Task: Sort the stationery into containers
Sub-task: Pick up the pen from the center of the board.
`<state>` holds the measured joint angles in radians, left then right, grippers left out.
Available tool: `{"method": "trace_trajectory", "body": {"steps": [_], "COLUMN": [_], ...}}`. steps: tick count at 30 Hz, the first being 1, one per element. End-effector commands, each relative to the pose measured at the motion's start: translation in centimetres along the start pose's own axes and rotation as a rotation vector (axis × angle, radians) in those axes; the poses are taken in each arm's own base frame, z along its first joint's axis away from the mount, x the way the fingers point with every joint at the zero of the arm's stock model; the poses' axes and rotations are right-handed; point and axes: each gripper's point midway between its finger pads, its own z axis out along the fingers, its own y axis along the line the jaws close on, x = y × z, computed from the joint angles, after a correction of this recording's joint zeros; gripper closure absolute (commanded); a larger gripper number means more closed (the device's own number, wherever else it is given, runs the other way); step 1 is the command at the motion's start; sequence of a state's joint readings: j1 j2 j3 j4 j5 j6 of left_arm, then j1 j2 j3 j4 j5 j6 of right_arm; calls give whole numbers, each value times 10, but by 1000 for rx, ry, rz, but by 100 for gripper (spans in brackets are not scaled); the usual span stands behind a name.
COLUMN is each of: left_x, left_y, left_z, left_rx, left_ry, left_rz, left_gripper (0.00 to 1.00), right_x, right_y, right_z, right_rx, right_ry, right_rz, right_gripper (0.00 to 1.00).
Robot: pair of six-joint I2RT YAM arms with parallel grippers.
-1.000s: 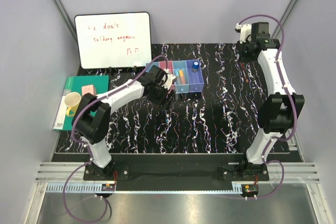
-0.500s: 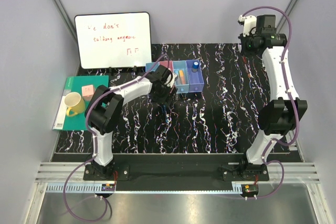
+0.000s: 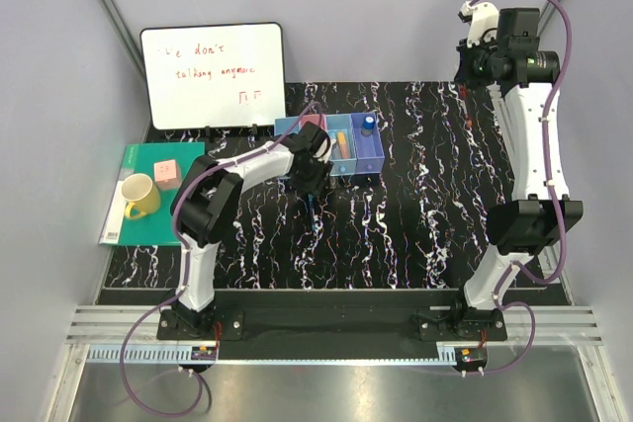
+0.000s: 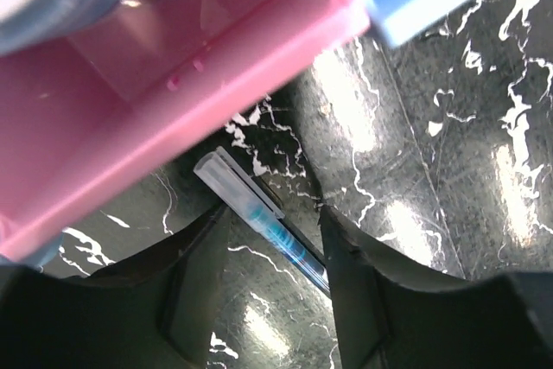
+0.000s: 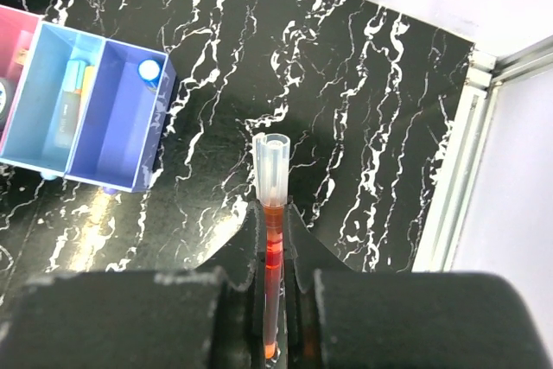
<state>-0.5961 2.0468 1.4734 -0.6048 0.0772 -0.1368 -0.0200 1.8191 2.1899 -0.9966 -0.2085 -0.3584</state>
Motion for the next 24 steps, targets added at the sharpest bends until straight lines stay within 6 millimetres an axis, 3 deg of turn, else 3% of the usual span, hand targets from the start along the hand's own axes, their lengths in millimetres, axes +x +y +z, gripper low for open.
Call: {"method": "trace_trajectory", "body": {"steps": [1,3,5,16,21,24], "left_x": [-3,-1,1,12,11,7], "left_y": [5,7,8,6,3,-1], "left_z": [13,15,17,35,31,19], "left_rx": [-36,-43,-52,-74,-72,-65], "left_ry": [3,9,16,69,62,39], "left_rz": [-12,-12,-7,39,57,74], "left_gripper": [51,53,62,75,99,100], "right_x": [-23,-27,-29,-23,-20,-19], "right_y": [13,14,16,21,22,23], "right_z": [-29,-33,-35,-39,-40,-40], "right_rx": [-34,-37,-43,-58,-62,-65], "right_ry": [-77,-89,-96,-84,-80,-76], "right_rz": [10,11,15,22,21,21], "right_gripper": [96,96,95,94,94,94]}}
